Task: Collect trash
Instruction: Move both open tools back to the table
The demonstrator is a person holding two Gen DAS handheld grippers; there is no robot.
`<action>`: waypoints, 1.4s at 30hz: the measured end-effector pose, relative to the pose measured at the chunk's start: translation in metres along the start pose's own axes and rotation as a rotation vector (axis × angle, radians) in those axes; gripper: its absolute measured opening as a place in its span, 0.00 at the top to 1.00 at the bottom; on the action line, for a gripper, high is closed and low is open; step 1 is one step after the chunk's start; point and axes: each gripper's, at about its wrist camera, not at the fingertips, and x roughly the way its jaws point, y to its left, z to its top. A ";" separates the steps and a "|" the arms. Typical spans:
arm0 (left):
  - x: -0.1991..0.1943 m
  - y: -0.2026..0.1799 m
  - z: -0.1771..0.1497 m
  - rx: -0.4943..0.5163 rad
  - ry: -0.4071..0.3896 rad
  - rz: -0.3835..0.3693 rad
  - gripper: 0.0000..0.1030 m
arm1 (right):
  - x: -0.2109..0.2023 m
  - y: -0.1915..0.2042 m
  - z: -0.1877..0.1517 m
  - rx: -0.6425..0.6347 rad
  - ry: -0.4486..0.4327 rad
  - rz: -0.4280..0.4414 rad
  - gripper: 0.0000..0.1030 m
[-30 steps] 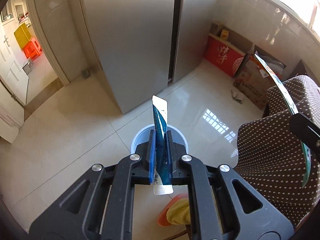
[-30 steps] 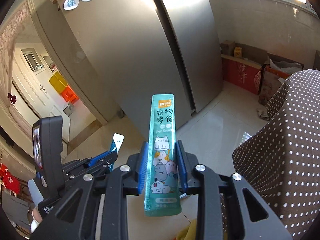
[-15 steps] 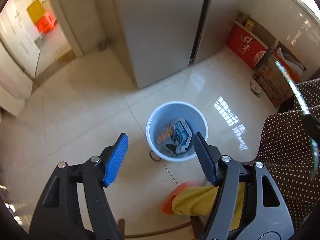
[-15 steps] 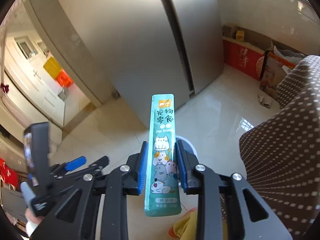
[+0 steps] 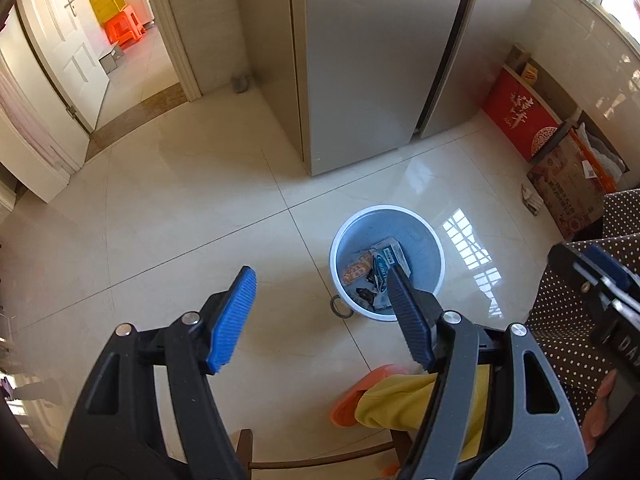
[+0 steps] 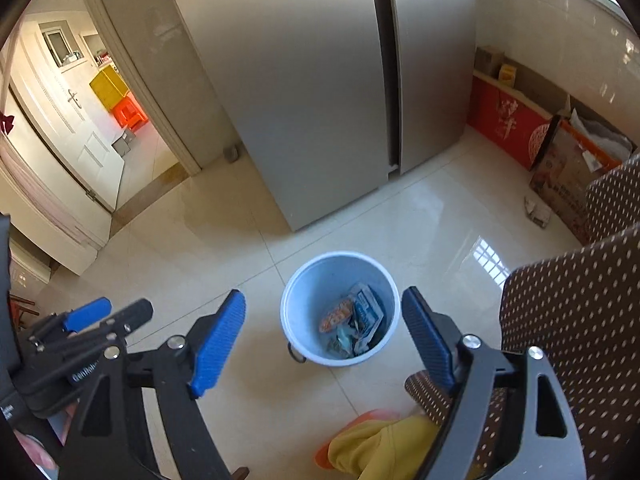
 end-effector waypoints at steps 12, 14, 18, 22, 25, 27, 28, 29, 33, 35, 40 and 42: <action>-0.022 -0.038 -0.007 0.053 -0.024 -0.099 0.35 | -0.041 -0.030 -0.022 0.055 -0.032 -0.019 0.23; -0.028 -0.047 -0.007 0.073 -0.035 -0.102 0.35 | -0.056 -0.035 -0.028 0.060 -0.064 -0.041 0.23; -0.044 -0.072 -0.011 0.117 -0.058 -0.129 0.35 | -0.089 -0.051 -0.036 0.082 -0.121 -0.035 0.23; -0.063 -0.101 -0.017 0.173 -0.088 -0.158 0.35 | -0.125 -0.068 -0.044 0.090 -0.164 0.086 0.24; -0.078 -0.128 -0.023 0.224 -0.109 -0.190 0.35 | -0.155 -0.072 -0.052 0.081 -0.221 0.032 0.22; -0.090 -0.148 -0.027 0.257 -0.123 -0.223 0.35 | -0.175 -0.079 -0.056 0.069 -0.260 0.033 0.21; -0.095 -0.156 -0.029 0.271 -0.130 -0.231 0.35 | -0.183 -0.083 -0.058 0.079 -0.273 0.028 0.21; -0.100 -0.164 -0.031 0.287 -0.139 -0.238 0.35 | -0.193 -0.090 -0.060 0.095 -0.292 0.019 0.21; -0.121 -0.202 -0.041 0.358 -0.164 -0.301 0.35 | -0.222 -0.121 -0.070 0.152 -0.346 -0.027 0.20; -0.129 -0.221 -0.046 0.392 -0.177 -0.321 0.35 | -0.236 -0.143 -0.077 0.194 -0.367 -0.064 0.20; -0.142 -0.271 -0.059 0.482 -0.180 -0.381 0.35 | -0.256 -0.197 -0.088 0.308 -0.392 -0.160 0.20; -0.144 -0.288 -0.062 0.512 -0.175 -0.400 0.35 | -0.262 -0.218 -0.093 0.358 -0.392 -0.196 0.20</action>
